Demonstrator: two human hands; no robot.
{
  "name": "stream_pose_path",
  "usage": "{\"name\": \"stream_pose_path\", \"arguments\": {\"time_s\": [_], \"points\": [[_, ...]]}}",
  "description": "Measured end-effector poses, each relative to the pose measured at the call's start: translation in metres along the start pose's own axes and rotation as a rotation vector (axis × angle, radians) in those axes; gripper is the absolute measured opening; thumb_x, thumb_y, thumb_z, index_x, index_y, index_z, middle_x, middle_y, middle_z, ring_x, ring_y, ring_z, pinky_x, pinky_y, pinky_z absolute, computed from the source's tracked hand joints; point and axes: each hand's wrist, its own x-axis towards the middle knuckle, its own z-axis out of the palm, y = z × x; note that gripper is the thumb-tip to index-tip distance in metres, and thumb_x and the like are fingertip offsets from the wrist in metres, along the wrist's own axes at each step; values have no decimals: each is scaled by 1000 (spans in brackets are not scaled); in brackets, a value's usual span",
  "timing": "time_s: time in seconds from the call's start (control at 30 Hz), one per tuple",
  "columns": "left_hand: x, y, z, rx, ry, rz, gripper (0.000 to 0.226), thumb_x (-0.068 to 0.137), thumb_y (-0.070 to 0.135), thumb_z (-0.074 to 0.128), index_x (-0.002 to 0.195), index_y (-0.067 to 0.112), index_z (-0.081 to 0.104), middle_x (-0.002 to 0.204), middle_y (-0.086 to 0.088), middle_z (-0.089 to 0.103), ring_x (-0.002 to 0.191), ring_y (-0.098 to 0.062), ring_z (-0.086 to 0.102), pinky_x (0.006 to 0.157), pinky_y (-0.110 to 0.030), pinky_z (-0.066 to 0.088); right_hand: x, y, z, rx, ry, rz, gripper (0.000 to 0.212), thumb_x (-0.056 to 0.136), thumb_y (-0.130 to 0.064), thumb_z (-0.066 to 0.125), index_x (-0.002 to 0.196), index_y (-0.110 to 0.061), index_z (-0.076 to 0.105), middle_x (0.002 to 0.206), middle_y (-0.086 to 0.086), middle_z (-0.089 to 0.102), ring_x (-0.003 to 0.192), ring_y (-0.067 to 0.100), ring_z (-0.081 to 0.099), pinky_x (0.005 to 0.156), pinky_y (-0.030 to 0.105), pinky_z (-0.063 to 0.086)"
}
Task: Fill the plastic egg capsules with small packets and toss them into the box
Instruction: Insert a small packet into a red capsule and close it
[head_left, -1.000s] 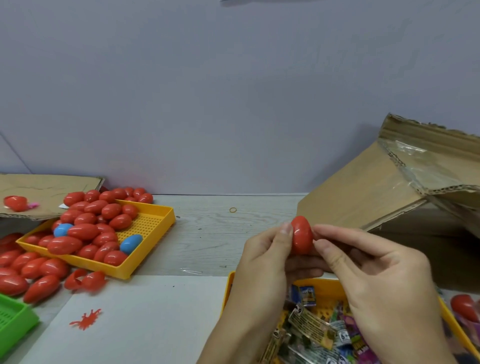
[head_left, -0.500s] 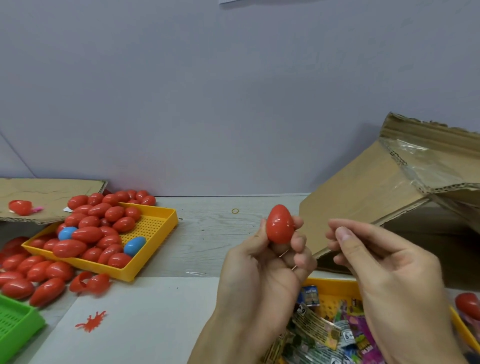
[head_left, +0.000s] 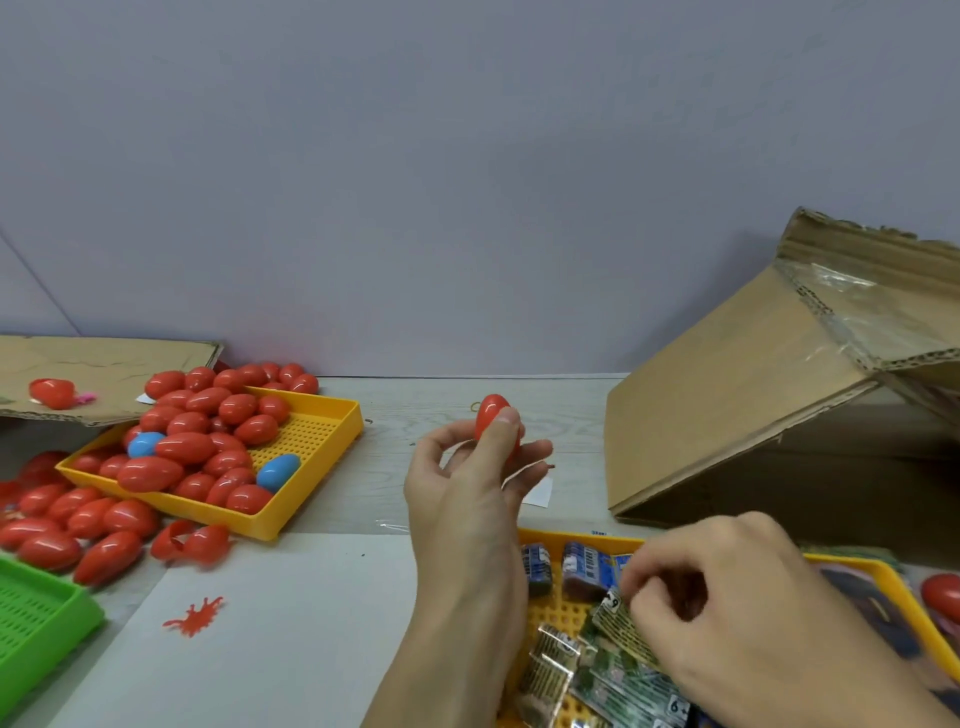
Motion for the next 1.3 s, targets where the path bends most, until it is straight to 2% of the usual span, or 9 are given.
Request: {"name": "stream_pose_path", "arguments": {"time_s": [0.13, 0.23, 0.43, 0.6, 0.73, 0.83, 0.9, 1.1, 1.3], "points": [[1, -3, -2, 64, 6, 46, 27, 86, 12, 71, 108, 5, 57, 79, -5, 74, 71, -21, 74, 60, -23, 57, -1, -2, -6, -56, -113, -23, 18, 76, -53, 55, 87, -50, 69, 76, -18, 66, 71, 1, 60, 59, 18, 51], [1, -4, -1, 86, -6, 60, 25, 86, 13, 72, 105, 7, 57, 77, -3, 74, 72, -21, 74, 61, -24, 57, 3, -7, -9, -50, -206, 1, 27, 75, -70, 65, 96, -53, 69, 79, -20, 62, 77, 0, 57, 59, 13, 41], [0, -5, 0, 88, -46, 69, 22, 86, 11, 71, 102, 6, 56, 76, -2, 74, 74, -23, 75, 64, -23, 58, 2, 0, -6, 16, -163, -42, 6, 82, -60, 63, 87, -61, 66, 82, -29, 66, 77, -4, 60, 61, 16, 48], [1, -6, 1, 110, -45, 79, 21, 86, 12, 72, 100, 7, 57, 75, -3, 74, 72, -22, 74, 63, -23, 58, 2, 6, -4, 58, -125, -66, 12, 83, -48, 61, 86, -59, 64, 80, -38, 62, 71, -4, 61, 55, 18, 48], [1, -7, 0, 126, -54, 93, 23, 85, 11, 72, 101, 5, 57, 76, -3, 73, 71, -20, 74, 63, -23, 58, 3, 6, -7, 59, -138, -78, 17, 80, -55, 66, 69, -67, 60, 80, -51, 51, 78, -13, 56, 56, 11, 44], [1, -8, 0, 129, -55, 90, 23, 84, 11, 73, 100, 5, 57, 76, -4, 73, 72, -21, 74, 64, -23, 58, 2, 8, -10, 108, -206, 11, 12, 74, -60, 73, 71, -67, 64, 87, -29, 62, 90, -7, 52, 73, 13, 46], [1, -7, 0, 126, -50, 84, 24, 84, 10, 73, 100, 5, 56, 77, -4, 73, 72, -22, 74, 65, -23, 58, 2, 9, -11, 135, -259, 31, 10, 73, -59, 75, 72, -65, 67, 95, -28, 59, 97, -6, 47, 85, 17, 45], [0, -8, 0, 152, -56, 81, 24, 84, 11, 74, 100, 5, 57, 75, -3, 74, 73, -24, 74, 67, -25, 59, 2, 12, -14, 167, -191, -14, 8, 76, -57, 71, 75, -64, 67, 85, -44, 57, 90, -7, 53, 76, 15, 45], [2, -10, -1, 211, -146, 64, 12, 94, 13, 60, 98, 4, 66, 71, -9, 68, 62, -23, 67, 57, -24, 55, 4, 12, -9, 395, 46, 15, 7, 75, -51, 63, 79, -54, 68, 70, -20, 70, 69, -3, 64, 57, 13, 47]]}}
